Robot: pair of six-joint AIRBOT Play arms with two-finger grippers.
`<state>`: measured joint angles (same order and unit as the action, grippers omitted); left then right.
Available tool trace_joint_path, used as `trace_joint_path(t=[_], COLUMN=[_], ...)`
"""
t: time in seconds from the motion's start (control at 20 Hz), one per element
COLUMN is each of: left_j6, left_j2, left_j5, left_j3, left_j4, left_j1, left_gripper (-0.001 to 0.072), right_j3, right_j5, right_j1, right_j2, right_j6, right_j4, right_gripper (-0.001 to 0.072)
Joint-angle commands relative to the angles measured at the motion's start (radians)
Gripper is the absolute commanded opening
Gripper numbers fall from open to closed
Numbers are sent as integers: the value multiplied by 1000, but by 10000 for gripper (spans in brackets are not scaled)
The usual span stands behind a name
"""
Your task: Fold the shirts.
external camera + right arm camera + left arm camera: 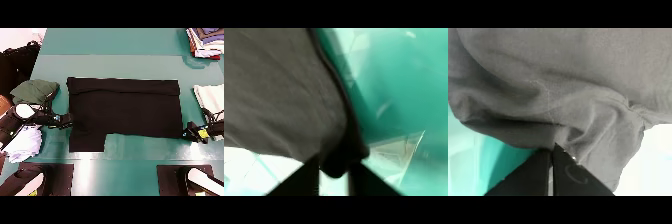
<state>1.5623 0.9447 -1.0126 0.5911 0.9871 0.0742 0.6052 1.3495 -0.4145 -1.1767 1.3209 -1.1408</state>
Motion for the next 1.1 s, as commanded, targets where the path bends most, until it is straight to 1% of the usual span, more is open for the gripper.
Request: trace_joint_path(t=[0.0,0.1,0.15,0.2,0.3,0.35,0.45,0.5,0.55,0.65,0.7,0.75,0.8,0.85,0.9,1.05], left_j6=[1,10,38,71,105,122,192,219,230,240,234,207,153,109,89,60], left_j2=[-3,-48,-95,-158,-288,-355,-471,-519,-557,-572,-555,-523,-480,-419,-354,-120], left_j5=[-22,-79,-111,-157,-285,-357,-481,-523,-538,-509,-467,-410,-353,-294,-241,-35], left_j3=[1,1,1,1,1,1,1,1,9,59,87,113,130,147,163,222], left_j4=[6,50,91,135,173,173,154,122,86,79,100,129,152,177,193,216], left_j1=[-1,-1,-1,-1,-1,-1,-1,-1,-1,-1,-1,-1,-1,-1,-1,-1], left_gripper=[28,26,26,26,26,27,27,27,27,27,27,27,27,27,28,28], right_j3=[-6,-6,-6,-6,-6,-6,-6,-4,10,73,118,171,220,274,325,505], right_j5=[-26,-1,13,34,114,151,201,221,229,230,227,214,188,156,132,94], right_j1=[40,45,44,39,37,37,37,37,47,101,139,185,227,268,301,375], right_j2=[0,29,62,109,220,283,392,426,445,438,415,380,340,289,238,50], right_j6=[-2,-22,-25,-24,-24,-24,-20,-17,2,17,28,41,51,71,89,93], right_j4=[-11,-13,-16,-32,-89,-135,-201,-205,-205,-203,-203,-204,-206,-206,-205,-206], right_gripper=[14,14,13,13,13,13,13,13,12,12,12,12,12,12,12,12])
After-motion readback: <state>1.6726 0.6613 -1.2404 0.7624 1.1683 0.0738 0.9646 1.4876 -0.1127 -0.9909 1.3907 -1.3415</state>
